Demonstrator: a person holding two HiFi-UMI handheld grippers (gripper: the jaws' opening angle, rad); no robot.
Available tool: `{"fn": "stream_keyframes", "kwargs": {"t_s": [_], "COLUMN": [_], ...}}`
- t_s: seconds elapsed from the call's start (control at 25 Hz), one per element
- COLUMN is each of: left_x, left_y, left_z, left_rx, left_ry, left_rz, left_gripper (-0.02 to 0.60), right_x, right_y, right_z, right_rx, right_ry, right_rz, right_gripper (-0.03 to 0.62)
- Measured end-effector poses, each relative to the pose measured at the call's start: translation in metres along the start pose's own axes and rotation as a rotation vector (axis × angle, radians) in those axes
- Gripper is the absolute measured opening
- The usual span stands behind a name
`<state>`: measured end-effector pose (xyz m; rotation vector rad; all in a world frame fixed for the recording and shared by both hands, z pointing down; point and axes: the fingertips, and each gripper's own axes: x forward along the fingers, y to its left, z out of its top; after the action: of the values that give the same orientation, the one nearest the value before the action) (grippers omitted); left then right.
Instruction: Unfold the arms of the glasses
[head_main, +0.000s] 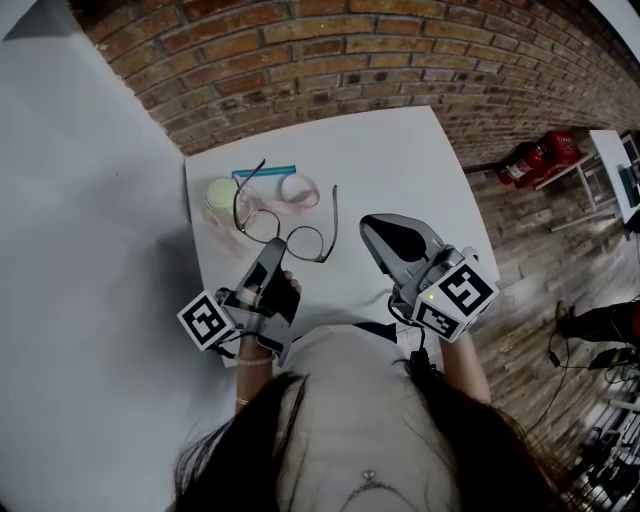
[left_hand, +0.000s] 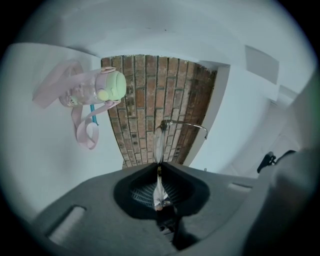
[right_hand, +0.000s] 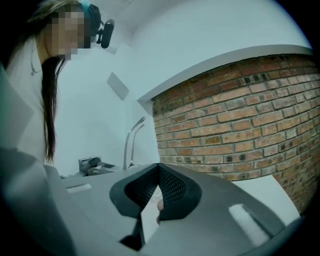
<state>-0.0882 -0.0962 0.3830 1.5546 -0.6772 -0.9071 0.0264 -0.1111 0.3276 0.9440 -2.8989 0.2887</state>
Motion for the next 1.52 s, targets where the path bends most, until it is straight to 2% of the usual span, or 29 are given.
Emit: {"fn": "stream_keyframes", "kwargs": {"t_s": [0.24,0.52,1.52], "left_x": [0.0,0.002,0.002], "left_y": [-0.001,-0.002,0.003], "left_z": [-0.001,-0.003,-0.004], "left_rx": [-0.012,-0.018,-0.027], "left_ry": [0.005,0.015,0.025], "left_rz": [-0.011,-0.012,0.0], "left_gripper": [0.023,0.023,0.023], "right_x": [0.003,0.003,0.002], "right_y": [-0.017,-0.028,-0.031], "right_z": [-0.025,-0.04,-0.051], "right_rx": [-0.014,0.004,0.031], "right_ry": [0.07,0.111,0.134], "right_rz": [-0.083,-0.119,-0.118], "right_gripper": [0.006,0.006,0.005]}}
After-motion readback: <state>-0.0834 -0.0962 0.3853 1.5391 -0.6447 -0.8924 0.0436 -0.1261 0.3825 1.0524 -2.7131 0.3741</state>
